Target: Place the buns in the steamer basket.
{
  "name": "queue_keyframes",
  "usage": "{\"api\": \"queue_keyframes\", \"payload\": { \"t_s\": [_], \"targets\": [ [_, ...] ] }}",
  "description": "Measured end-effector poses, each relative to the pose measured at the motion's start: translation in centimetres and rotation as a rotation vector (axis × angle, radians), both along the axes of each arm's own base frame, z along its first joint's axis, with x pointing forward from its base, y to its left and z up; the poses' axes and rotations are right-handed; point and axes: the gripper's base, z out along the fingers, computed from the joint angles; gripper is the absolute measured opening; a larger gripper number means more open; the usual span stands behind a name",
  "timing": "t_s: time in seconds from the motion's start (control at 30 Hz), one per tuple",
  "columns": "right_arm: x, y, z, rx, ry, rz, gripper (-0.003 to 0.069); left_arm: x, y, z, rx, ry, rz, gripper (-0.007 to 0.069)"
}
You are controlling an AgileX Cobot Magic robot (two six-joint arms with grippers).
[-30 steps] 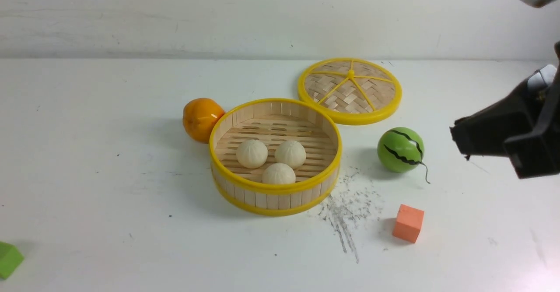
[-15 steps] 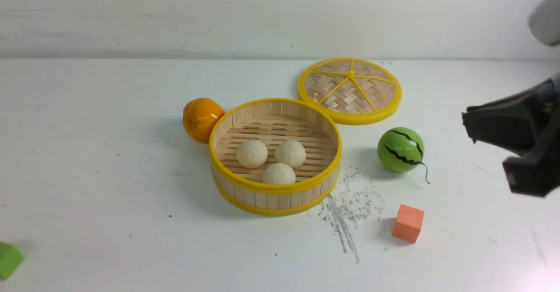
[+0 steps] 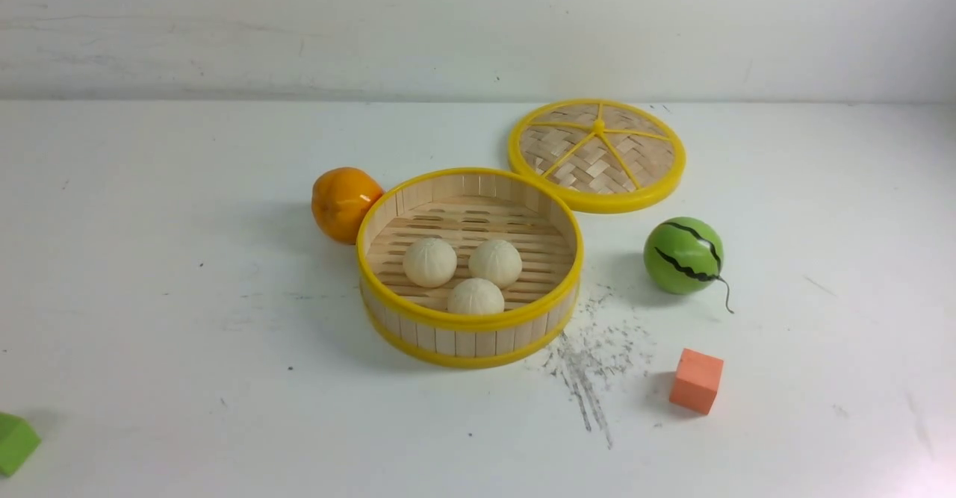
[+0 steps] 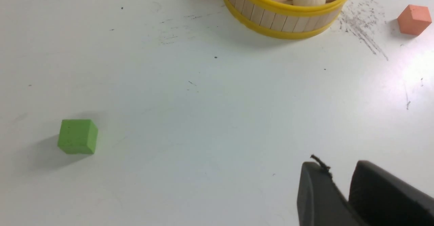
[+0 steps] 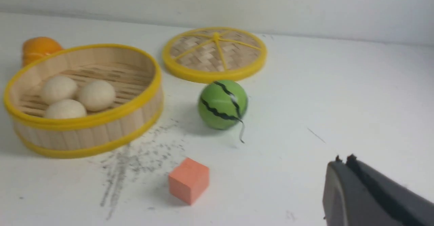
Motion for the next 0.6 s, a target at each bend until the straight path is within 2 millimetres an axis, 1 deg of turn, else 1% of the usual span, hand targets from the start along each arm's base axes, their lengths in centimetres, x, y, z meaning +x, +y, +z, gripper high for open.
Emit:
{"api": "queue_keyframes", "payload": {
  "t_s": [0.03,0.07,0.1,0.17,0.2,0.23,0.27,0.33,0.6],
  "targets": [
    [-0.5,-0.3,-1.4,0.001,0.0,-0.031,-0.002,0.0,0.0,0.0,0.0,0.0,0.0,0.0148],
    [-0.6,-0.3,-1.3,0.002,-0.008,-0.036,-0.002,0.0,0.0,0.0,0.0,0.0,0.0,0.0149],
    [-0.9,-0.5,-3.1,0.002,0.004,-0.065,-0.002,0.0,0.0,0.0,0.0,0.0,0.0,0.0152],
    [-1.6,-0.7,-5.5,0.004,-0.005,-0.099,-0.002,0.0,0.0,0.0,0.0,0.0,0.0,0.0155],
    [-1.6,-0.8,-6.4,0.008,0.001,-0.111,-0.002,0.0,0.0,0.0,0.0,0.0,0.0,0.0157],
    [-1.6,-0.8,-6.6,0.01,0.001,-0.113,-0.002,0.0,0.0,0.0,0.0,0.0,0.0,0.0158],
    [-1.7,-0.9,-7.6,0.025,0.023,-0.128,-0.002,0.0,0.0,0.0,0.0,0.0,0.0,0.016],
    [-1.7,-0.9,-8.2,0.046,0.055,-0.147,-0.002,0.0,0.0,0.0,-0.001,0.001,-0.001,0.0162],
    [-1.8,-1.0,-8.4,0.049,0.092,-0.16,-0.002,0.0,0.0,0.0,0.0,0.001,-0.001,0.0164]
  ]
}}
